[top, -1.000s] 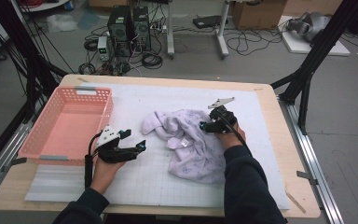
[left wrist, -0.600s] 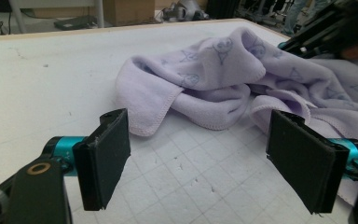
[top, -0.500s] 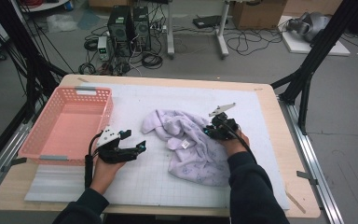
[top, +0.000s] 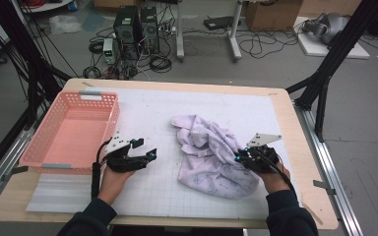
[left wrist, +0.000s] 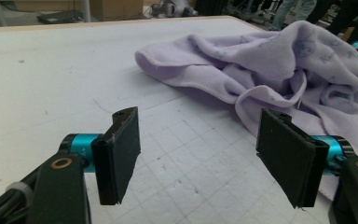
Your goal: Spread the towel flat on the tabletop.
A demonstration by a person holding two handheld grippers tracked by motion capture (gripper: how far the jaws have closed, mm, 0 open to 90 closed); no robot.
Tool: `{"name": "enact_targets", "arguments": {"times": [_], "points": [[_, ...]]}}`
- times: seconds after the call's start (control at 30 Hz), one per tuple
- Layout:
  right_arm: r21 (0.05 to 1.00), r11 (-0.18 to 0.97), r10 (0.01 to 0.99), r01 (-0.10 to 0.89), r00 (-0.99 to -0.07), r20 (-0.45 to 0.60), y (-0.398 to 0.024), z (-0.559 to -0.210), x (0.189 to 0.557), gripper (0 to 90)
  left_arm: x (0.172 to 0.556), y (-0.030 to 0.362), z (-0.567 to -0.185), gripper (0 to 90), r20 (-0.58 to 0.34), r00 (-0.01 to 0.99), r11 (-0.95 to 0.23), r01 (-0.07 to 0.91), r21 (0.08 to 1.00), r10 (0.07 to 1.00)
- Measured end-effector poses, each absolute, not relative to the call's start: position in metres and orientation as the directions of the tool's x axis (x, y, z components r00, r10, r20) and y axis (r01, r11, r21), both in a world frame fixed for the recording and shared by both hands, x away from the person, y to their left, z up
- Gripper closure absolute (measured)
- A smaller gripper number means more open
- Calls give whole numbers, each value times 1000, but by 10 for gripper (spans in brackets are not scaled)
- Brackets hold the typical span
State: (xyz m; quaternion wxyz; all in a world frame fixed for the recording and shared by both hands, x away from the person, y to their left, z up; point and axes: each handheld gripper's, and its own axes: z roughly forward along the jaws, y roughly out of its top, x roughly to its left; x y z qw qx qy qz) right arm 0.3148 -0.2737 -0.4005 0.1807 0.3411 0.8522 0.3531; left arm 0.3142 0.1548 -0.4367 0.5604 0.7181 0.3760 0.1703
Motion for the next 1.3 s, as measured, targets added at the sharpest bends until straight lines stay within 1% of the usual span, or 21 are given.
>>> {"name": "enact_targets", "arguments": {"times": [0.07,0.17,0.2,0.23,0.43,0.6,0.67,0.77,0.83,0.93,1.03,1.13,1.23,1.3], "points": [[753,484,736,445,-672,-76,-275,-401,315,624,315,152,-436,313,-187,661,-84,355,931,727],[802,431,768,413,-634,-87,-279,-399,313,551,318,149,-433,326,-191,661,-76,353,933,726],[814,418,777,404,-623,-90,-281,-398,312,546,320,148,-432,338,-186,660,-88,358,929,728],[831,398,792,388,-603,-98,-286,-397,311,522,322,146,-431,354,-180,658,-102,367,924,731],[856,350,811,381,-581,-74,-297,-395,310,519,346,132,-419,388,-184,641,-104,385,917,745],[844,377,801,381,-592,-90,-297,-398,311,520,375,114,-415,436,-217,619,-85,420,903,755],[846,371,801,383,-593,-83,-297,-399,311,520,389,105,-416,438,-228,611,-90,445,891,758],[842,370,803,393,-591,-77,-298,-402,313,520,408,92,-421,433,-236,588,-105,486,868,774],[843,363,805,397,-589,-69,-299,-404,313,519,421,84,-424,412,-244,571,-118,524,844,784],[847,357,807,395,-587,-66,-300,-404,314,519,436,70,-428,385,-274,540,-100,564,820,796],[849,349,809,396,-584,-60,-301,-404,313,518,446,56,-434,380,-283,512,-96,595,798,811],[854,343,809,392,-585,-56,-302,-404,313,516,451,45,-440,387,-266,522,-140,613,778,811],[854,337,810,397,-585,-48,-302,-405,313,512,452,37,-445,420,-232,540,-187,610,770,809],[853,336,809,398,-586,-45,-302,-405,313,512,452,33,-447,482,-212,558,-212,598,773,802]]}}
